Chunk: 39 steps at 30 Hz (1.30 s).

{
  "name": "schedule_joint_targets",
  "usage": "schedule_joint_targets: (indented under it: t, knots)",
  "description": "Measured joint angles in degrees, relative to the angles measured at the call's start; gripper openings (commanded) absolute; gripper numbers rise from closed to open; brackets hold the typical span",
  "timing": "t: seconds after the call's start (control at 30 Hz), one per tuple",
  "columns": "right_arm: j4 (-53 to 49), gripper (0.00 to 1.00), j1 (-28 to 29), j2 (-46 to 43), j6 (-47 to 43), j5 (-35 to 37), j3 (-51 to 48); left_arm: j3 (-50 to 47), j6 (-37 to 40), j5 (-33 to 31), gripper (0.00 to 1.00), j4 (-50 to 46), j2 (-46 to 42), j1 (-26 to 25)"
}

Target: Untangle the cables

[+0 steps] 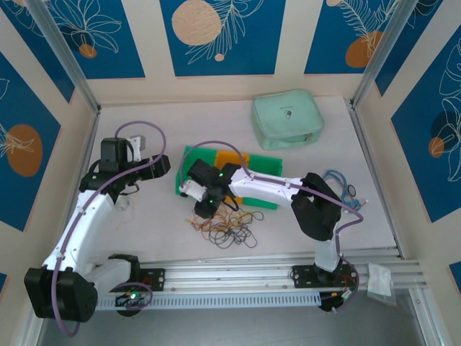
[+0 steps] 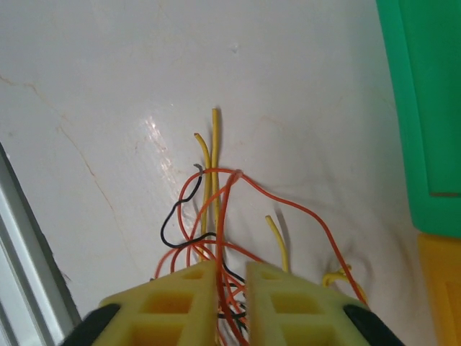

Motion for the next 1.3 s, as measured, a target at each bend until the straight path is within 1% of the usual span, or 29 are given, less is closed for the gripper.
schedule_joint_targets:
  t: [0.03, 0.33, 0.47, 0.67, 0.77, 0.93, 1.1, 1.17, 1.3]
  knots:
    - [-0.1, 0.00, 0.0, 0.0, 0.0, 0.0, 0.1, 0.0, 0.0, 0.0, 0.87, 0.0, 0.0, 0.0]
    - [-0.3, 0.00, 0.0, -1.4, 1.0, -0.2, 1.3, 0.0, 0.6, 0.7, 0.87, 0.1, 0.0, 0.0]
    - [-0.4, 0.00, -0.1, -6.0, 1.7, -0.9, 2.3, 0.0, 0.6, 1.8, 0.87, 0.2, 0.0, 0.0]
    - [-0.2, 0.00, -0.2, -14.3, 2.3, -2.0, 6.4, 0.0, 0.8, 2.4, 0.87, 0.4, 0.0, 0.0]
    - [-0.2, 0.00, -0.4, -16.9, 2.8, -2.5, 7.8, 0.0, 1.0, 2.8, 0.87, 0.4, 0.0, 0.0]
    - [-0.5, 0.00, -0.9, -19.1, 4.8, -3.2, 8.6, -0.9, 1.4, 4.8, 0.81, 1.3, -0.7, 0.0]
    - [-1.2, 0.00, -3.5, -19.5, 9.1, -5.2, 8.7, -2.7, 2.0, 7.3, 0.64, 1.7, -4.5, 0.0]
    - [-1.7, 0.00, -5.2, -19.5, 11.7, -6.6, 8.5, -3.1, 2.2, 9.4, 0.62, 1.8, -6.5, 0.0]
    - [-2.8, 0.00, -7.6, -19.4, 16.7, -9.0, 7.6, -4.6, 2.3, 13.8, 0.61, 2.4, -9.2, -0.2]
